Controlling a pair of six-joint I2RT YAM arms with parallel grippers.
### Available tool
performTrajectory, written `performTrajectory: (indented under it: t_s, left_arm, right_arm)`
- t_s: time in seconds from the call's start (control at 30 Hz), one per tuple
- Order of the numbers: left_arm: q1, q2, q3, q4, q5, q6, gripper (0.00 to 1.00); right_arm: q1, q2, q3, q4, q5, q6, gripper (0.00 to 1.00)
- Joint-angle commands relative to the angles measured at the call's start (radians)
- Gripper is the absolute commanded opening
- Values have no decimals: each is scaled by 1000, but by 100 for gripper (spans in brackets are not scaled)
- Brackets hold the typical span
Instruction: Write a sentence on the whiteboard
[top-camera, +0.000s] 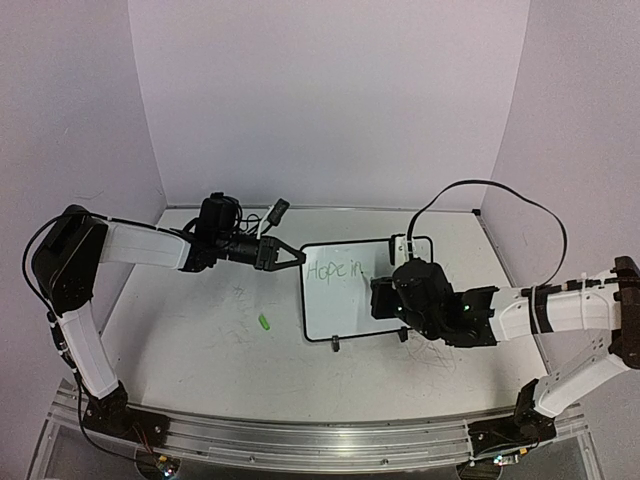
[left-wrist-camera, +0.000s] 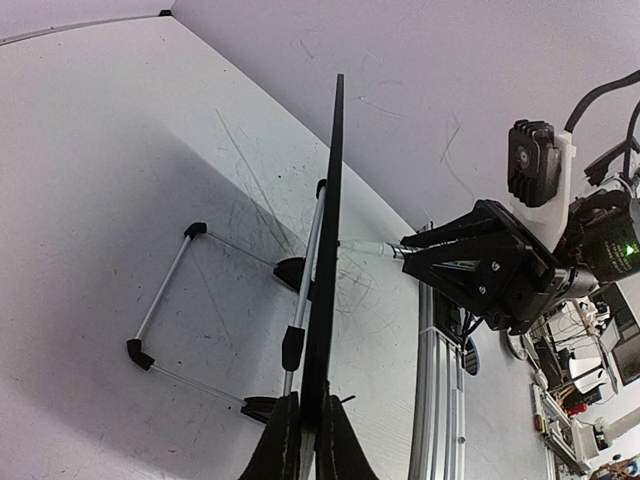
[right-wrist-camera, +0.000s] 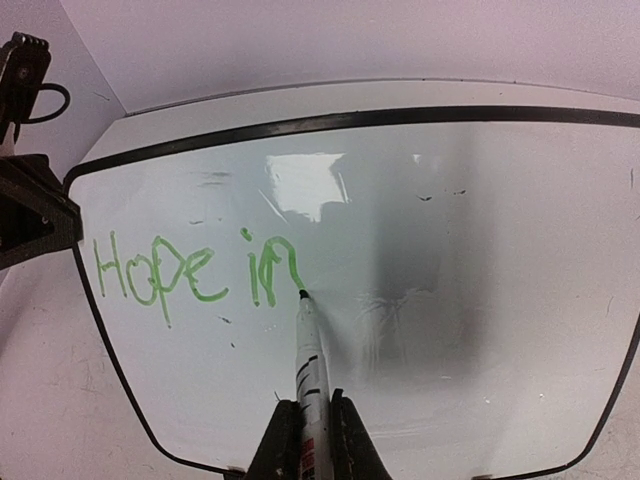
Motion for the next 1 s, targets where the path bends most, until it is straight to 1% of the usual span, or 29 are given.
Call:
performTrajectory:
  t_s: [0.0, 0.2, 0.3, 0.4, 0.53, 0.63, 0.77, 0.97]
  left_arm:
    - [-8, -55, -6, 18, 43, -8, 0]
    - [-8, -55, -6, 18, 43, -8, 0]
    - [-8, -54, -7, 18, 40, -7, 0]
    - [-8, -54, -8, 18, 39, -7, 0]
    - [-8, -55, -6, 17, 34, -3, 0]
    - [-8, -57, -8, 18, 30, 0, 0]
    - [-9, -71, -10, 18, 13, -8, 0]
    - [-10, -88, -18, 16, -39, -26, 0]
  right_arm:
    - [-2, 1, -7, -38, 8, 9, 0]
    - [-2, 6, 5, -38, 15, -1, 0]
    - [2, -11, 43, -42, 3, -45, 0]
    - [18, -79, 51, -71, 12, -70, 0]
    - [16, -204, -26, -75, 57, -73, 0]
    - [12, -258, -64, -61, 97, -102, 0]
    - [2, -249, -40, -45, 75, -179, 0]
    - [-18, -226, -7, -32, 36, -238, 0]
